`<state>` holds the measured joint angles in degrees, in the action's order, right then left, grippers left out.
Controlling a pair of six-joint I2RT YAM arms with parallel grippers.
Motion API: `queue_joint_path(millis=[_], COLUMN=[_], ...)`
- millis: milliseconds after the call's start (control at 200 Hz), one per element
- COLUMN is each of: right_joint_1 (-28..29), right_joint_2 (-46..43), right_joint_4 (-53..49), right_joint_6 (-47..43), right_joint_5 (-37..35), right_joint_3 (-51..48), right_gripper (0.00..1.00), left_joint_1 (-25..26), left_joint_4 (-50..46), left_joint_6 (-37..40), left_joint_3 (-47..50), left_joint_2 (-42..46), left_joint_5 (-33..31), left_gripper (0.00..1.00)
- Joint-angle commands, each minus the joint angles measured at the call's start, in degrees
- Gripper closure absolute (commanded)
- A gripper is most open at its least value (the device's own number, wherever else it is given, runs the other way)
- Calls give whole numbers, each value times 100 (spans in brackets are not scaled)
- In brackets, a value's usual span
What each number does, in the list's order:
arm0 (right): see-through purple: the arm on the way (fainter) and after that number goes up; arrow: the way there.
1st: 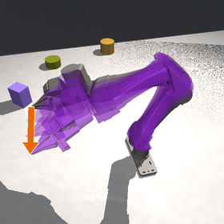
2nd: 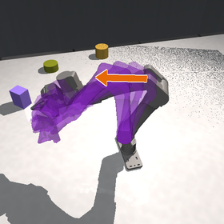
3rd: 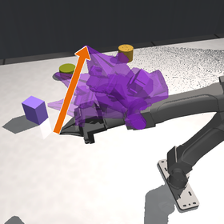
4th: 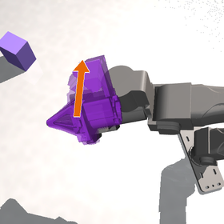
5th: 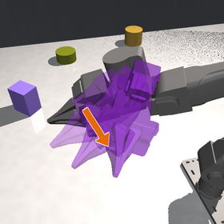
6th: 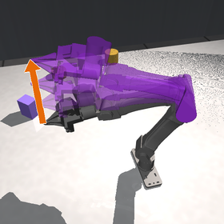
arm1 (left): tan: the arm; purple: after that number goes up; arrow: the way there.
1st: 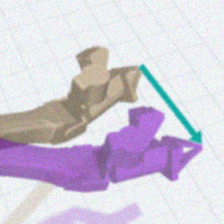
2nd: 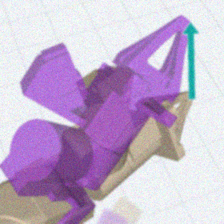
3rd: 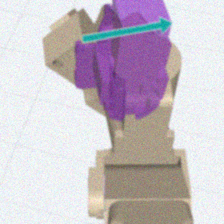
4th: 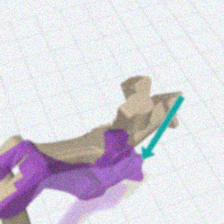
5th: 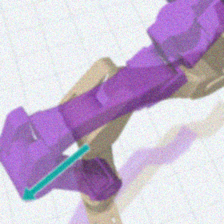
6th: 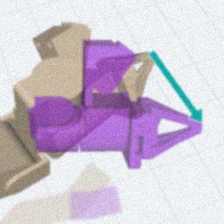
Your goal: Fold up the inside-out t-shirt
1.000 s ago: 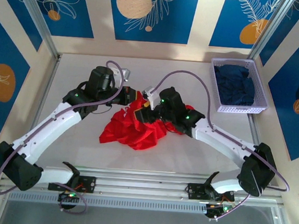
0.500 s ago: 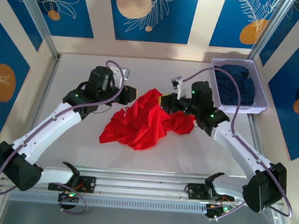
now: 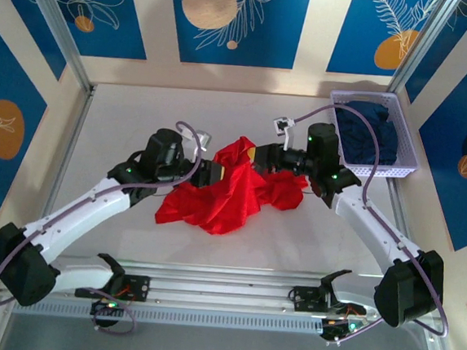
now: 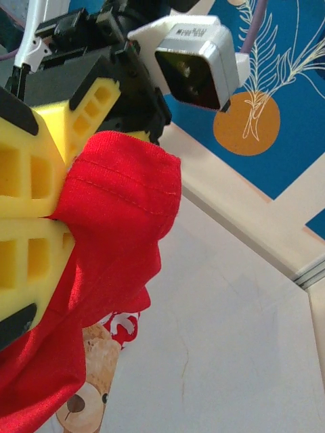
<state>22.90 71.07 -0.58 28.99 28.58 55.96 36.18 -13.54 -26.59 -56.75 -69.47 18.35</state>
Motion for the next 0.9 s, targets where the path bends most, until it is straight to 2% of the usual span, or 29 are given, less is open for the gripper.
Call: queue_joint_path(millis=[0,245,410,490,580,615,665,805,895], right_joint_1=[-36,-39,-56,-90,-149,-177,-208,-298,-347], right_joint_2=[-29,-95,-140,-194,-285,-314,-367,-427,-398], right_joint_4=[162,203,175,185,288,315,328,88,73], right_joint_6=[115,91,-38,-87,-61,-60,-48,59,159], right_joint_5=[191,207,197,210,224,218,131,-474,-583], right_joint_3=[20,-99,-202,-280,-355,-378,-401,-424,-426], right_gripper=[100,100,100,100,100,100,100,100,100], left_joint_1=[11,-27,-137,-162,-187,-196,-230,-279,-279], left_joint_4=[207,514,862,932,921,922,969,1651,1965], left_joint_6=[136,103,-23,0,59,97,151,143,3], left_joint_3=[-198,-688,-883,-942,-1027,-1024,-985,-540,-322], left_joint_2=[-453,-1223,-1538,-1615,-1677,-1655,-1517,-640,-67], left_joint_5=[-305,-272,-51,-8,166,277,487,1630,2265], left_gripper=[60,59,63,69,83,92,100,100,100])
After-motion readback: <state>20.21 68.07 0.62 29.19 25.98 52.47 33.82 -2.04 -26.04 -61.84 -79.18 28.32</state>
